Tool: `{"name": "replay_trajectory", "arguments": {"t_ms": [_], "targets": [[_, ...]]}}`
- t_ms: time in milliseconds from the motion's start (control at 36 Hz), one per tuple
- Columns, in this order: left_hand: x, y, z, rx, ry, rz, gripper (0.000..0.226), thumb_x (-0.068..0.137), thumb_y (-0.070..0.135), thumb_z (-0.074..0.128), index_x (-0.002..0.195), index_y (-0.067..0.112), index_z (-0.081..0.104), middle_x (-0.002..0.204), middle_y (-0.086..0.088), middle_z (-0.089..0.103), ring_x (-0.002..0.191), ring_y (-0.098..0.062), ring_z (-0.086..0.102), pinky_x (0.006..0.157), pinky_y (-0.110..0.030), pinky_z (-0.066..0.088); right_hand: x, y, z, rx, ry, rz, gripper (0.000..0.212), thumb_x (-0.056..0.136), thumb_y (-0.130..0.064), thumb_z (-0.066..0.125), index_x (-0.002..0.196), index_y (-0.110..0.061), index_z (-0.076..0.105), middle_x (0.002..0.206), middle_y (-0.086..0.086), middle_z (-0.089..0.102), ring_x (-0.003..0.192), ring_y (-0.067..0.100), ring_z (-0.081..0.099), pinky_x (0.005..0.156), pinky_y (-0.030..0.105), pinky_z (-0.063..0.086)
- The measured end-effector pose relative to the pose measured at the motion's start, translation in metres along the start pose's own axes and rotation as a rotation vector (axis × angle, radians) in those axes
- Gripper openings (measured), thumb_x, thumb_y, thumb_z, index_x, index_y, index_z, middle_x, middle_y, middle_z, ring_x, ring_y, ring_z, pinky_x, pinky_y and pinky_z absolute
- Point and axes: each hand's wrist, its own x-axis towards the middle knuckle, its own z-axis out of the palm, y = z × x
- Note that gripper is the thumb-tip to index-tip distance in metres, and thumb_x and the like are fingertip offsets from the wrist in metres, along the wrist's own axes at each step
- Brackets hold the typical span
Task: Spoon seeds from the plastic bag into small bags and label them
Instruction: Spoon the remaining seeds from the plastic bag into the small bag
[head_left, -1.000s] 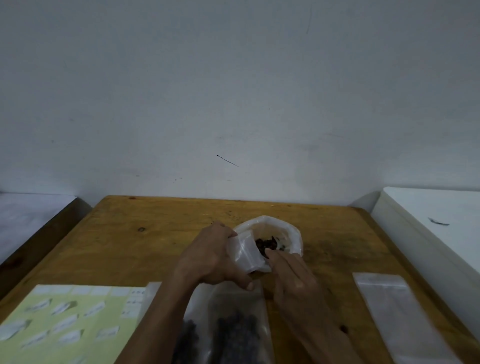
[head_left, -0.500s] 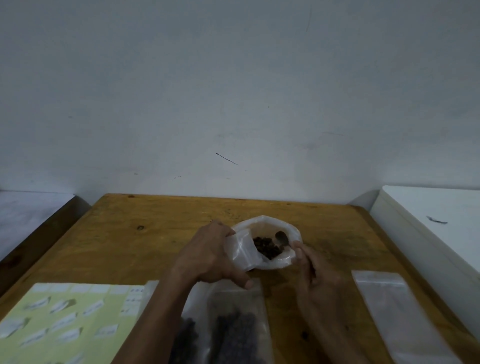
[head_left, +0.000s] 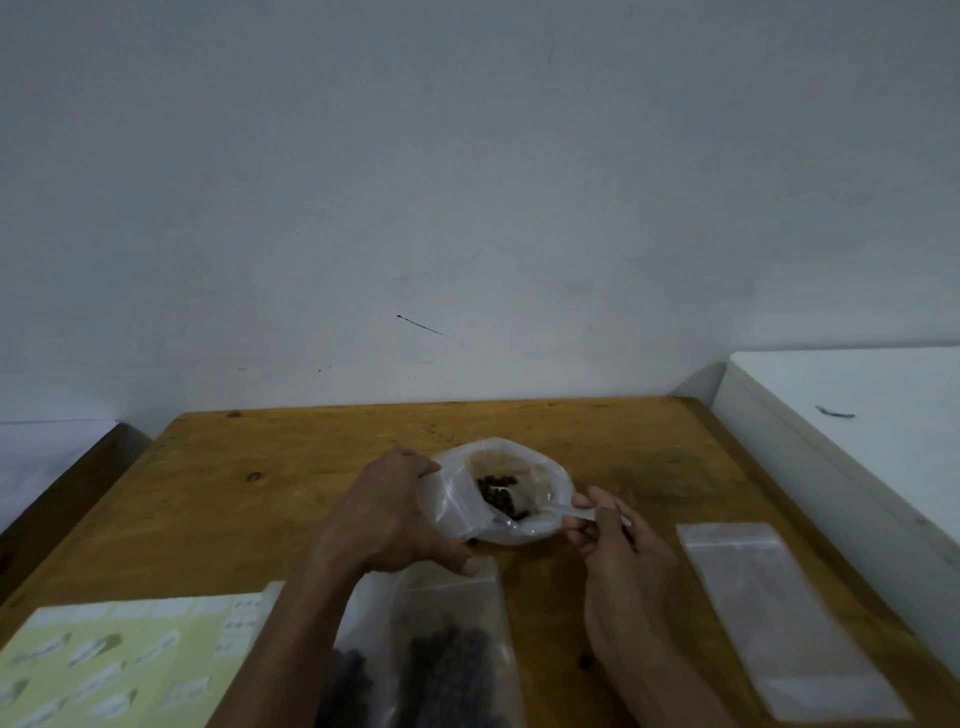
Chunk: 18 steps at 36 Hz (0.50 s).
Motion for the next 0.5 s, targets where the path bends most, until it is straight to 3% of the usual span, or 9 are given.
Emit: {"name": "replay_trajectory", "arguments": {"t_ms": [167, 389, 500], "targets": [[0.000, 0.000, 0.003, 0.027, 0.013, 0.002, 0.106, 0.041, 0.053, 0.096, 0.131, 0.019, 0.053, 0.117, 0.008, 0.049, 0.102, -0.013, 0.049, 0.078, -0.024, 0.045, -0.008, 0.003, 0.000, -0.156, -0.057, -0.073, 0.016, 0.097, -0.021, 0.060, 0.092, -0.020, 0.075, 0.075, -0.002, 0.075, 0.075, 0.015, 0.070, 0.068, 0.028, 0.057], [-0.002, 0.000, 0.000, 0.044, 0.000, 0.017, 0.108, 0.042, 0.054, 0.095, 0.135, 0.019, 0.051, 0.117, 0.009, 0.048, 0.102, -0.012, 0.049, 0.080, -0.024, 0.046, -0.010, -0.003, 0.003, -0.025, -0.051, 0.044, 0.015, 0.097, -0.012, 0.061, 0.090, -0.011, 0.074, 0.083, 0.007, 0.076, 0.073, 0.019, 0.066, 0.066, 0.031, 0.053], [-0.006, -0.004, -0.002, 0.045, 0.002, 0.031, 0.118, 0.043, 0.057, 0.094, 0.143, 0.019, 0.046, 0.118, 0.013, 0.043, 0.104, -0.010, 0.046, 0.082, -0.023, 0.041, -0.009, -0.015, -0.001, 0.032, -0.068, 0.018, 0.013, 0.097, -0.009, 0.059, 0.096, -0.008, 0.072, 0.086, 0.009, 0.075, 0.069, 0.015, 0.066, 0.060, 0.025, 0.052]]}}
